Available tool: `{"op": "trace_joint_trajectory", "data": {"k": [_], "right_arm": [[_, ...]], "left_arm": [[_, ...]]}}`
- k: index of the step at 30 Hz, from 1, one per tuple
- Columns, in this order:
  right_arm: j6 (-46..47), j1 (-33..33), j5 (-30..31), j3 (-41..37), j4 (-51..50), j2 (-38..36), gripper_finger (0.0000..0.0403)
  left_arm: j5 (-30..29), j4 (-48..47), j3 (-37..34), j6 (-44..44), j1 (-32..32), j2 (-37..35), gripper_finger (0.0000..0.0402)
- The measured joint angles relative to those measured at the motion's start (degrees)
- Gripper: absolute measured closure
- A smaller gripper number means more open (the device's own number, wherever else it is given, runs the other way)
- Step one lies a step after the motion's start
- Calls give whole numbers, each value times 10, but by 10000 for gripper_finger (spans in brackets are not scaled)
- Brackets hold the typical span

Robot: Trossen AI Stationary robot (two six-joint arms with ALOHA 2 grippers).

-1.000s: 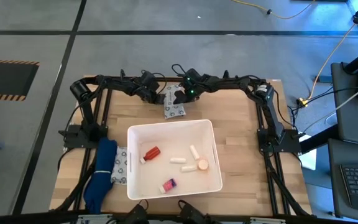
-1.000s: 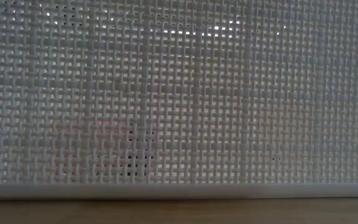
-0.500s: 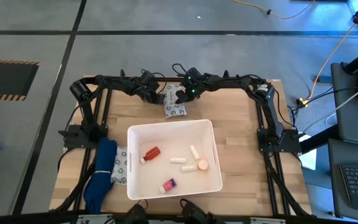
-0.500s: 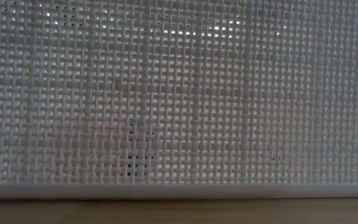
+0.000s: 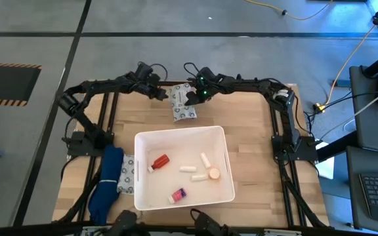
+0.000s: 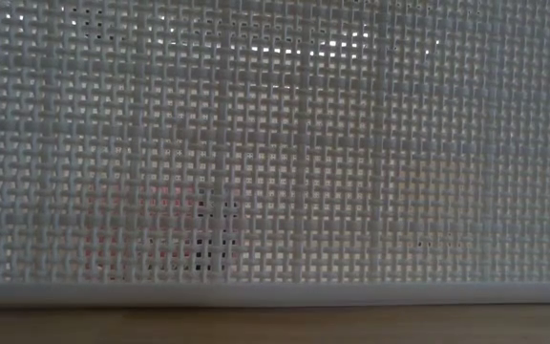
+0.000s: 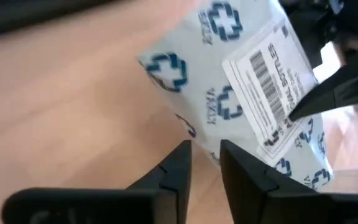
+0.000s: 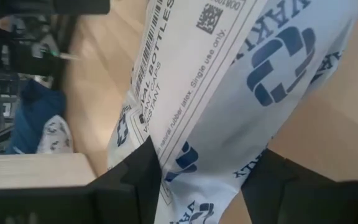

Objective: Pick & place medical supplies in basket/bin
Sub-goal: Put the top white mailer bag into the white bin

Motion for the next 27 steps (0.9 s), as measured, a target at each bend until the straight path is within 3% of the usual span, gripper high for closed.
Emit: {"op": "trace_joint_trajectory", "data": {"k": [7,16,27], "right_arm": [[-18,0,0,0,-1,-66,232],[-116,1,13,0,0,-199,233],[-192,77,8,1,-50,-363,233]], "left_arm": [[-1,-10,0,26,44,-115,297],[-14,-6,0,53,90,-264,296],[-14,-12,0,56,100,-307,297]]}}
